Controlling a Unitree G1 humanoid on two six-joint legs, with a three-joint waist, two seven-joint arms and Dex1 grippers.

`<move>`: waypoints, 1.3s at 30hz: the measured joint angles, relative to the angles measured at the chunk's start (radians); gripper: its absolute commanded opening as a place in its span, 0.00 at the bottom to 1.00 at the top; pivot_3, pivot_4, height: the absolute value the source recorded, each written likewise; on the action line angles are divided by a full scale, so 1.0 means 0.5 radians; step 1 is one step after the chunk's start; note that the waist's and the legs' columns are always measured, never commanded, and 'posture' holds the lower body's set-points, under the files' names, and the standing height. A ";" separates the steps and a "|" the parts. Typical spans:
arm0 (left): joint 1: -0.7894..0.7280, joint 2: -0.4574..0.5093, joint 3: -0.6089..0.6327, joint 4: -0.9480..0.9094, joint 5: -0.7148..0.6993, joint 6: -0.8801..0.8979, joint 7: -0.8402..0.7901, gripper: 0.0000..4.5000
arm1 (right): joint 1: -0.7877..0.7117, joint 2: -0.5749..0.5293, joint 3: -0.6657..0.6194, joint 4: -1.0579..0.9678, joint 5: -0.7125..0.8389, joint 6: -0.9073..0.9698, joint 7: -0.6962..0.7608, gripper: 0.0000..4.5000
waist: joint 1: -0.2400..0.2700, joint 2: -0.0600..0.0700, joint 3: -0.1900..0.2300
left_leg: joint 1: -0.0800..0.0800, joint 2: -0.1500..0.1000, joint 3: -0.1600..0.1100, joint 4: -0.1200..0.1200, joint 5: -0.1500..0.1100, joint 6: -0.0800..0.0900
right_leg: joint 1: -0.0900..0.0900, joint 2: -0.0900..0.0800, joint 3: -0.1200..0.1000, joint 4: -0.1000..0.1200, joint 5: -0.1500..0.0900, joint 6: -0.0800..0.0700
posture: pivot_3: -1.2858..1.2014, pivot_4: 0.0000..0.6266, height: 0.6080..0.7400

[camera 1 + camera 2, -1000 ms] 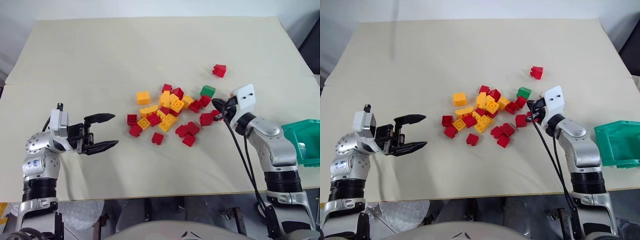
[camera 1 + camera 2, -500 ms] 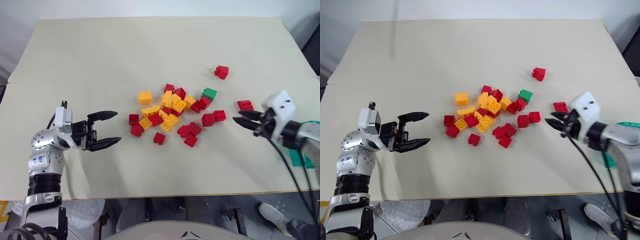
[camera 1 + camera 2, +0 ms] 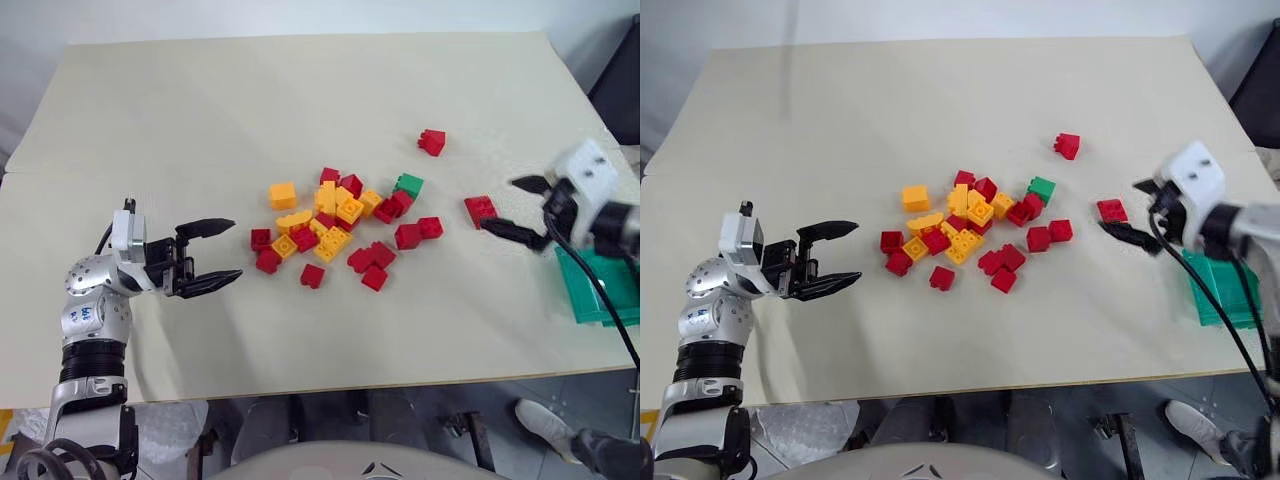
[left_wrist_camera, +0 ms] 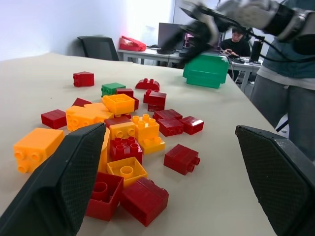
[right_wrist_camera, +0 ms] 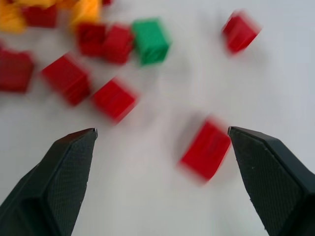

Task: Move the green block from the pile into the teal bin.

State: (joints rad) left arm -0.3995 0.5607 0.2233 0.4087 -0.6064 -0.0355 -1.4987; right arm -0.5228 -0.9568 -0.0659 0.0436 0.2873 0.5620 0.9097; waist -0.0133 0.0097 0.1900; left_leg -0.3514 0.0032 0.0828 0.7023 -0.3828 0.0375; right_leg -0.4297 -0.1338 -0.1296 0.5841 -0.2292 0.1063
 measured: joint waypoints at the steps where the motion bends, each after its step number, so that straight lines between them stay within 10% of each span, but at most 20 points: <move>1: -0.003 -0.001 0.001 0.000 0.001 -0.004 0.001 1.00 | -0.146 0.073 0.117 0.171 -0.089 -0.059 -0.001 1.00 | -0.006 0.000 0.000 | -0.001 0.000 0.000 0.000 0.000 0.000 | -0.002 0.000 0.000 0.000 0.000 0.000 | 0.52 0.24 1.00; 12: 0.169 -0.003 0.073 -0.162 -0.002 -0.025 0.095 1.00 | -0.937 0.700 0.571 1.497 -0.572 -0.671 0.023 1.00 | -0.037 0.001 0.001 | -0.009 0.000 0.001 -0.002 0.000 0.000 | -0.009 0.001 -0.004 -0.002 0.000 0.000 | 0.52 0.24 1.00; 26: 0.288 -0.003 0.110 -0.324 -0.012 -0.023 0.209 1.00 | -1.086 0.916 0.504 1.797 -0.612 -0.852 0.140 1.00 | -0.042 0.001 0.001 | -0.005 0.002 0.001 0.002 0.002 -0.002 | -0.006 0.001 -0.001 0.005 0.000 -0.001 | 0.52 0.24 1.00; 34: 0.234 -0.025 0.106 -0.318 -0.012 -0.037 0.218 1.00 | -0.954 0.996 0.425 1.593 -0.522 -0.813 0.199 0.49 | -0.037 0.002 0.001 | -0.005 0.001 0.001 0.002 0.002 -0.002 | -0.006 0.000 -0.001 0.005 0.000 -0.001 | 0.52 0.24 1.00; 39: 0.220 -0.047 0.097 -0.317 -0.012 -0.042 0.216 1.00 | -0.867 0.980 0.354 1.373 -0.478 -0.734 0.200 0.47 | -0.035 0.002 0.001 | -0.005 0.001 0.001 0.002 0.002 -0.002 | -0.006 0.000 -0.001 0.005 0.000 -0.001 | 0.52 0.24 1.00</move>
State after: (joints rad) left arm -0.2895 0.5372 0.2719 0.2500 -0.6126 -0.0567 -1.3906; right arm -0.9564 -0.4668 0.1111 0.7300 0.0484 0.1950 1.0095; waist -0.0308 0.0105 0.1905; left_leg -0.3541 0.0037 0.0834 0.7032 -0.3821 0.0365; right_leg -0.4328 -0.1337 -0.1301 0.5864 -0.2295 0.1058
